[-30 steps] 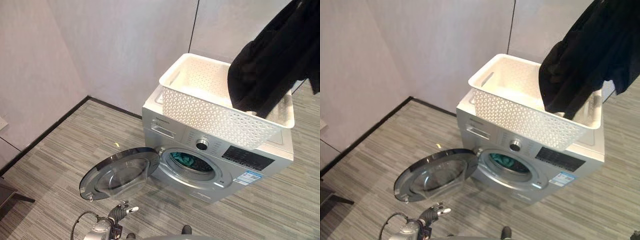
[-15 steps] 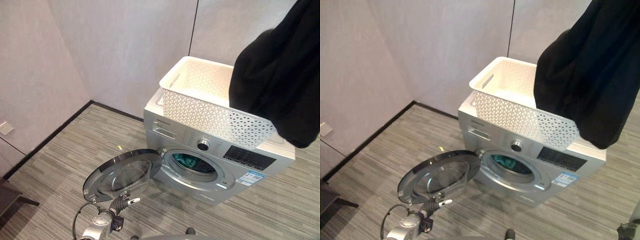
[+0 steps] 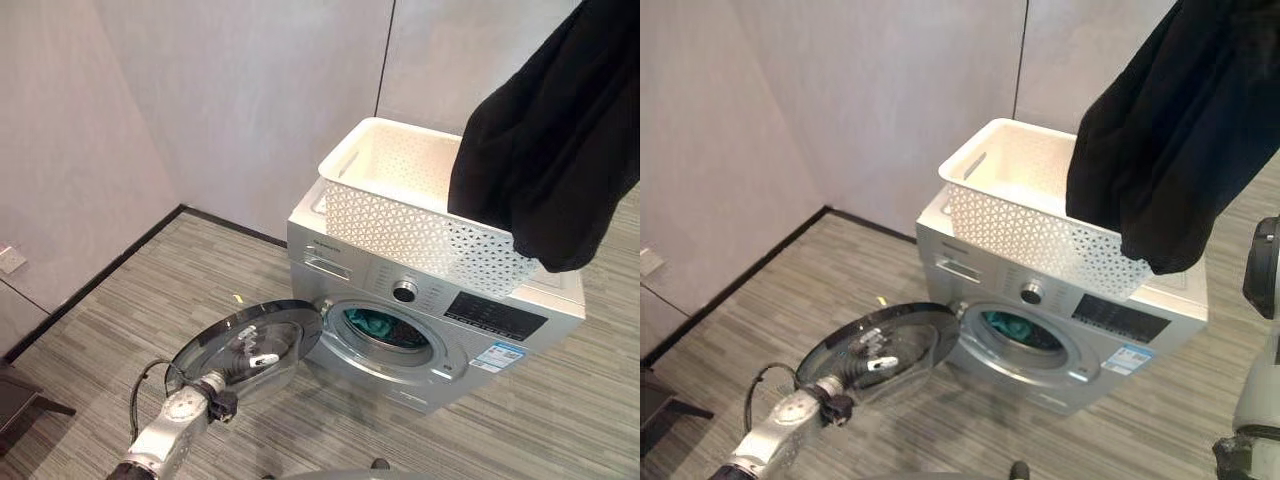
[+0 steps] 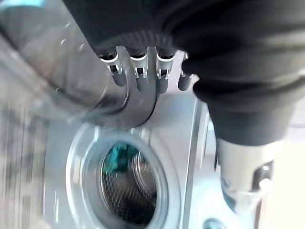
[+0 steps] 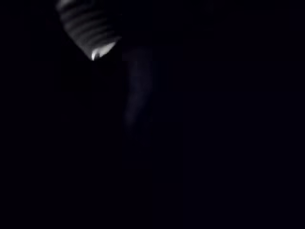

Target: Grab the laundry basket,head to the washer,open it,put in the laundry and shut it.

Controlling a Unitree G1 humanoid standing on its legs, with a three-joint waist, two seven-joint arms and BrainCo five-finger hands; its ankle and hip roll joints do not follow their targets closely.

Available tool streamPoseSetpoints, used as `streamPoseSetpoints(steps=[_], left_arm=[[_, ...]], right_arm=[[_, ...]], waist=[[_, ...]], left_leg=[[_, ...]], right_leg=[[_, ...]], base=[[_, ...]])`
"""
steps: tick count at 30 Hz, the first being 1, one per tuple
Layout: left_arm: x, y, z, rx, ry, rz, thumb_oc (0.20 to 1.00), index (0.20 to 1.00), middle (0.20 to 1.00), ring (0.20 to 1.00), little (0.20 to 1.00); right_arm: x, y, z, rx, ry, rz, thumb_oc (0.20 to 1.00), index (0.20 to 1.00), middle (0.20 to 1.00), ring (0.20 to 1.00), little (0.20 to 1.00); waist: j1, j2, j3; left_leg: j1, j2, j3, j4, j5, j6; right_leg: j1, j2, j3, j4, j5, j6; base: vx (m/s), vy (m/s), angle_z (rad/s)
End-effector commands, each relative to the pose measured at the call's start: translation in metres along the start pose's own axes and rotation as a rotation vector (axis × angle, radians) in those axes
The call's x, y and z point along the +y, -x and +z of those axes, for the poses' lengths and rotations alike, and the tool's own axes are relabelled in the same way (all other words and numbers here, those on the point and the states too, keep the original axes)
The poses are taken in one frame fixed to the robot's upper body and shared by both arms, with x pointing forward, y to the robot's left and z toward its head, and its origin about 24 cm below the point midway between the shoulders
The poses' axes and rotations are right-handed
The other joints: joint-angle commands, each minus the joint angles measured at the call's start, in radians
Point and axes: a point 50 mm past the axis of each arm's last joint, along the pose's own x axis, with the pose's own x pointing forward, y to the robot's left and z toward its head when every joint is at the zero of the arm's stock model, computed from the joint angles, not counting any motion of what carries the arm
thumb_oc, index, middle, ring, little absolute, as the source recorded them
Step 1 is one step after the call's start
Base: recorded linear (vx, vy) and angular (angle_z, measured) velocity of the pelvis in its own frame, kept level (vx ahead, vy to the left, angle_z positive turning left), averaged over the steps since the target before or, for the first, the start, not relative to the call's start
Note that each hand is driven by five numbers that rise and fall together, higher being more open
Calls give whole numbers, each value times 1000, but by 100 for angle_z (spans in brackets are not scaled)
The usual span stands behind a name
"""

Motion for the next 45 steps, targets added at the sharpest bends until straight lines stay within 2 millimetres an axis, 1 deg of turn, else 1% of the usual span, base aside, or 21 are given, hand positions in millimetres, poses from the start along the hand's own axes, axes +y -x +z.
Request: streamPoseSetpoints(steps=[1,3,5,6,10,11,12,16,19,20,21,23,25,27,28,31,32,33,34,40,45], left_arm=[[18,13,39,-130,-63,-17,1000,1000,1000,1000,1000],[18,17,58,-205,-54,-53,1000,1000,1000,1000,1000],[20,22,63,-222,-50,-52,1000,1000,1000,1000,1000],[21,33,86,-301,-54,-97,1000,1000,1000,1000,1000],[26,51,119,-404,-94,-151,1000,1000,1000,1000,1000],[27,63,140,-467,-129,-173,1000,1000,1000,1000,1000],[27,64,141,-467,-128,-171,1000,1000,1000,1000,1000],[28,80,168,-552,-162,-203,1000,1000,1000,1000,1000],[21,89,188,-607,-172,-270,1000,1000,1000,1000,1000],[21,89,188,-608,-171,-271,1000,1000,1000,1000,1000],[16,91,198,-636,-169,-321,1000,1000,1000,1000,1000],[13,90,206,-665,-156,-344,1000,1000,1000,1000,1000],[12,90,207,-666,-156,-347,1000,1000,1000,1000,1000],[4,88,220,-721,-125,-401,1000,1000,1000,1000,1000],[-4,86,227,-749,-117,-443,1000,1000,1000,1000,1000],[-30,84,254,-861,-195,-553,1000,1000,1000,1000,1000],[-43,81,267,-921,-203,-602,1000,1000,1000,1000,1000],[-46,81,272,-952,-206,-610,1000,1000,1000,1000,1000],[-57,78,282,-998,-221,-643,1000,1000,1000,1000,1000],[-79,71,301,-1067,-236,-702,1000,1000,1000,1000,1000],[-94,70,307,-1079,-251,-760,1000,1000,1000,1000,1000]], right_arm=[[26,-14,63,-120,-115,55,200,200,200,200,200],[38,-12,68,-130,-131,91,200,200,200,200,200],[39,-13,69,-128,-132,93,200,200,200,200,200],[48,-11,71,-128,-138,118,200,200,200,200,200],[61,-8,71,-127,-146,159,200,200,200,200,200],[70,-5,75,-138,-143,186,200,200,200,200,200],[71,-5,75,-138,-146,186,200,200,200,200,200],[86,0,79,-155,-159,236,200,200,200,200,200],[96,4,87,-181,-179,267,200,200,200,200,200],[96,3,87,-182,-180,266,200,200,200,200,200],[103,6,91,-194,-191,285,200,200,200,200,200],[107,8,95,-202,-196,298,200,200,200,200,200],[107,8,95,-204,-194,297,200,200,200,200,200],[111,9,102,-226,-196,304,200,200,200,200,200],[116,11,105,-234,-198,313,200,200,200,200,200],[123,15,111,-254,-191,323,200,200,200,200,200],[124,15,111,-260,-187,325,200,200,200,200,200],[127,16,111,-260,-183,331,200,200,200,200,200],[130,18,110,-257,-180,340,200,200,200,200,200],[135,21,111,-263,-160,354,200,200,200,200,200],[138,21,113,-265,-148,354,200,200,200,200,200]], waist=[[28,-116,-56],[36,-117,-62],[37,-119,-63],[46,-122,-68],[65,-128,-79],[78,-131,-84],[76,-132,-83],[96,-138,-85],[100,-147,-91],[100,-147,-90],[98,-152,-94],[93,-154,-99],[94,-154,-98],[89,-157,-103],[81,-156,-107],[60,-152,-117],[60,-153,-116],[53,-151,-119],[48,-147,-120],[44,-141,-115],[41,-138,-112]], left_leg=[[-18,-25,-50,43,-50,19],[-17,-25,-55,43,-49,18],[-16,-26,-58,42,-49,18],[-14,-27,-63,42,-49,16],[-10,-28,-75,40,-48,14],[-9,-32,-83,38,-47,14],[-8,-33,-83,38,-46,14],[-11,-35,-96,33,-40,12],[-16,-38,-106,28,-35,12],[-16,-38,-107,28,-34,12],[-15,-38,-111,24,-32,11],[-15,-38,-116,20,-29,10],[-15,-39,-117,19,-29,10],[-14,-37,-123,14,-26,9],[-12,-36,-123,11,-25,8],[-5,-34,-124,7,-25,6],[-5,-32,-124,8,-26,4],[-4,-32,-122,9,-26,4],[-4,-31,-121,8,-24,3],[-6,-27,-118,4,-18,0],[-8,-26,-115,3,-16,-1]], right_leg=[[25,-58,-9,-1,37,77],[29,-61,-14,-1,37,77],[33,-62,-17,-1,36,77],[41,-64,-24,-1,33,77],[54,-69,-31,-1,31,77],[60,-70,-37,-1,29,77],[60,-70,-37,-1,29,77],[61,-71,-45,-1,31,77],[63,-73,-52,-1,32,77],[63,-73,-53,-1,32,77],[65,-73,-56,-1,31,77],[66,-73,-58,-1,31,76],[66,-73,-59,-1,31,76],[71,-72,-64,-1,28,74],[72,-72,-64,-1,27,73],[77,-68,-61,-1,20,70],[77,-67,-60,-1,18,70],[78,-67,-58,-1,17,68],[77,-65,-58,-1,15,67],[69,-60,-56,-1,15,65],[68,-59,-53,-1,15,65]], base=[[19,12,5],[8,13,19],[18,8,25],[26,8,15],[23,14,11],[17,20,6],[11,26,8],[2,10,11],[10,7,11],[9,4,4],[9,0,9],[9,1,17],[8,-3,10],[0,0,0],[0,0,0],[0,0,0],[0,0,0],[0,0,0],[0,0,0],[0,0,0],[0,0,0]])
